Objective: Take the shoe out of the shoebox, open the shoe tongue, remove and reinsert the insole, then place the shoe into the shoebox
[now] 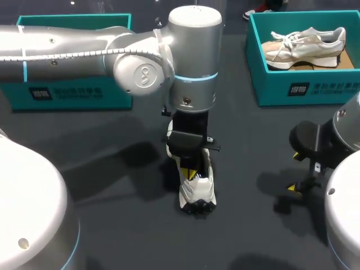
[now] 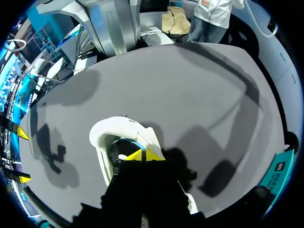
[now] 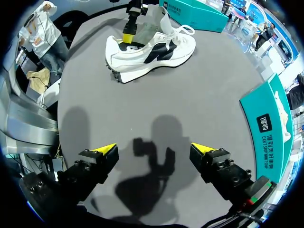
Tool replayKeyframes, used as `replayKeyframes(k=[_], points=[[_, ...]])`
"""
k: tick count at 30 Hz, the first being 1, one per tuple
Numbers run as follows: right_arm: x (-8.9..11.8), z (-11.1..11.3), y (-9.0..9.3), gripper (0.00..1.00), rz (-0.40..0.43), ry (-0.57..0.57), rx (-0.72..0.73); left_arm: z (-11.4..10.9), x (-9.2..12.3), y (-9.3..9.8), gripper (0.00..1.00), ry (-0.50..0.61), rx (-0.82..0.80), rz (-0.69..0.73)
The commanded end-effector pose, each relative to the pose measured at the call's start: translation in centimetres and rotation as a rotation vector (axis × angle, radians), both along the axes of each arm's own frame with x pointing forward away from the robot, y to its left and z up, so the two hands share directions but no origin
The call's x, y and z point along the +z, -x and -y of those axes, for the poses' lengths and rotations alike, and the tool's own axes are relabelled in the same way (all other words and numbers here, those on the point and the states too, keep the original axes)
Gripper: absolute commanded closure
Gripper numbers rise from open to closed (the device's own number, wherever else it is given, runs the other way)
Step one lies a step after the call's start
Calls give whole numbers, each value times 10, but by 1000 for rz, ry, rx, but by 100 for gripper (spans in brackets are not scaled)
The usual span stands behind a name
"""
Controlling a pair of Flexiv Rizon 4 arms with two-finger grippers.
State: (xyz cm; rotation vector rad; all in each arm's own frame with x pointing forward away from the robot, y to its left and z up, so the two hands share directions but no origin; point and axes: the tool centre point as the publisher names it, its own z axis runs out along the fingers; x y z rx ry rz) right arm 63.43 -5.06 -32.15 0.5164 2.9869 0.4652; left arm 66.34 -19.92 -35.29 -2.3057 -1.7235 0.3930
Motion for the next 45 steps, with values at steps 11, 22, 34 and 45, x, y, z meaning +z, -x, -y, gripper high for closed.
replayKeyframes(k=[11,22,34,45], points=[[1,1,3,0,3,2,-1,5,-2,1,100,-22,-12,59],[1,1,3,0,3,2,-1,-1,-35,-2,100,-111,71,150],[1,1,3,0,3,2,-1,5,-46,-6,100,-39,172,179],[1,1,3,0,3,2,-1,9,-10,-11,100,-115,154,291]])
